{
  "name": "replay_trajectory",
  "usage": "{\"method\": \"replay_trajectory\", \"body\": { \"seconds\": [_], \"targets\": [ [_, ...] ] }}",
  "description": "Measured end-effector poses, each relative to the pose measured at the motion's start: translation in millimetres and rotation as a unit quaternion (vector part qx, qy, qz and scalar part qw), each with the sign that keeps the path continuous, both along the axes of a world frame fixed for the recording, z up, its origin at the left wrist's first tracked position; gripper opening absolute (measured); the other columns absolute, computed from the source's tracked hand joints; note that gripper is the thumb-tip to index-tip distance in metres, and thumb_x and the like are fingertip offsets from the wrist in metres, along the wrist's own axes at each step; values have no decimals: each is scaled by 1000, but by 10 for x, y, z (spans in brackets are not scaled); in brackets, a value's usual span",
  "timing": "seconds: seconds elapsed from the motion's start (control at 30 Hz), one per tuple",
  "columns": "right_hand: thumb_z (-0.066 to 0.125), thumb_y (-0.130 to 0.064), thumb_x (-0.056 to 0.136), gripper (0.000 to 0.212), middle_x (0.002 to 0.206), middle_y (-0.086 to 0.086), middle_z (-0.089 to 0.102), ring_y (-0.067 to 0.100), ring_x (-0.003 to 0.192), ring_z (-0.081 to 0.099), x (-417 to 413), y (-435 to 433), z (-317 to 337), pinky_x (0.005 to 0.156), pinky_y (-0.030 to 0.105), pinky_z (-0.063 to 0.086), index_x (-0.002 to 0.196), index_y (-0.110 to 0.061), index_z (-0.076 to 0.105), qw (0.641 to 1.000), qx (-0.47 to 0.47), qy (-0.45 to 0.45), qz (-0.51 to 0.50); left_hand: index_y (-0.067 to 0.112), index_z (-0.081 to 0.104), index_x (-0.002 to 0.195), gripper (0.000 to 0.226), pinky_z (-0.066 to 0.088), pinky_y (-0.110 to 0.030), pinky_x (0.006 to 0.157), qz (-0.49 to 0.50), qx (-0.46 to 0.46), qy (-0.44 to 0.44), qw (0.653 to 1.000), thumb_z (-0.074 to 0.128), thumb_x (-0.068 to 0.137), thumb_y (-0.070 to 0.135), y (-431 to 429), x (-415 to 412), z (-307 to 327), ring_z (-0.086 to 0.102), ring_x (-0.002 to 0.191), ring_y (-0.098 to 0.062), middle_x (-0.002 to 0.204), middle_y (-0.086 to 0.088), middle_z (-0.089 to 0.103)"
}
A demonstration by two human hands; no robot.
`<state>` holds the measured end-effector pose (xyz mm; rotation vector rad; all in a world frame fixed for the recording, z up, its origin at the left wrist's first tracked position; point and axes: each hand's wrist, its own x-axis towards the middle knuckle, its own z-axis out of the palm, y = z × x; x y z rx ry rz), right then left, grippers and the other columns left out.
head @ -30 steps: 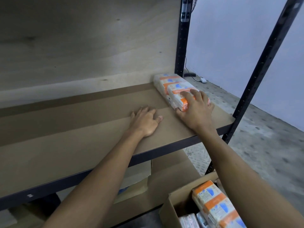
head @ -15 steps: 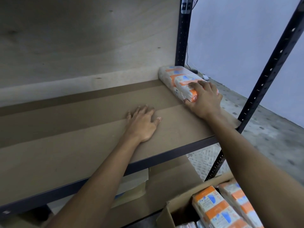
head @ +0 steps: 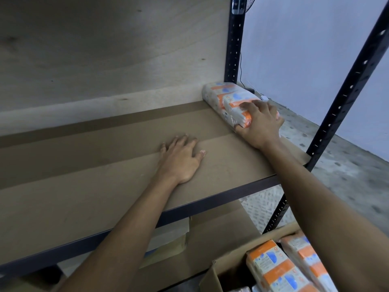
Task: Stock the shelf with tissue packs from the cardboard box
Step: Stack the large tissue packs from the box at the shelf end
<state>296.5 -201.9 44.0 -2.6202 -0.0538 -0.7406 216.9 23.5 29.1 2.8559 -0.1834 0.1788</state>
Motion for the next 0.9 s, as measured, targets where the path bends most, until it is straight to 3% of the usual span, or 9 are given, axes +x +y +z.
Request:
{"method": "replay_trajectory", "body": {
  "seconds": [0.6,0.77,0.9],
  "targets": [
    [63,-58,69,68,145,-1,38,28,137,24,-72,-87,35,103,59,23,131,-38,45,1000,-21,11,17,32,31,146,55,7,-52,118,-3,1,-6,1000,30,96,56,7,20,-12,14,147,-20,159,2,20],
    [62,-60,65,74,150,-1,35,24,145,11,-136,-112,25,108,64,8,133,-37,44,999,-31,3,20,32,31,146,55,7,-52,118,-2,2,-8,1000,31,96,56,11,24,-19,15,147,-21,159,1,21],
    [65,-51,73,67,151,0,35,22,146,9,-285,-100,10,111,62,9,135,-34,45,999,-25,-11,29,32,32,146,55,8,-51,118,-2,-2,-8,1000,31,96,56,8,28,-20,16,147,-21,159,0,22]
  ]
}}
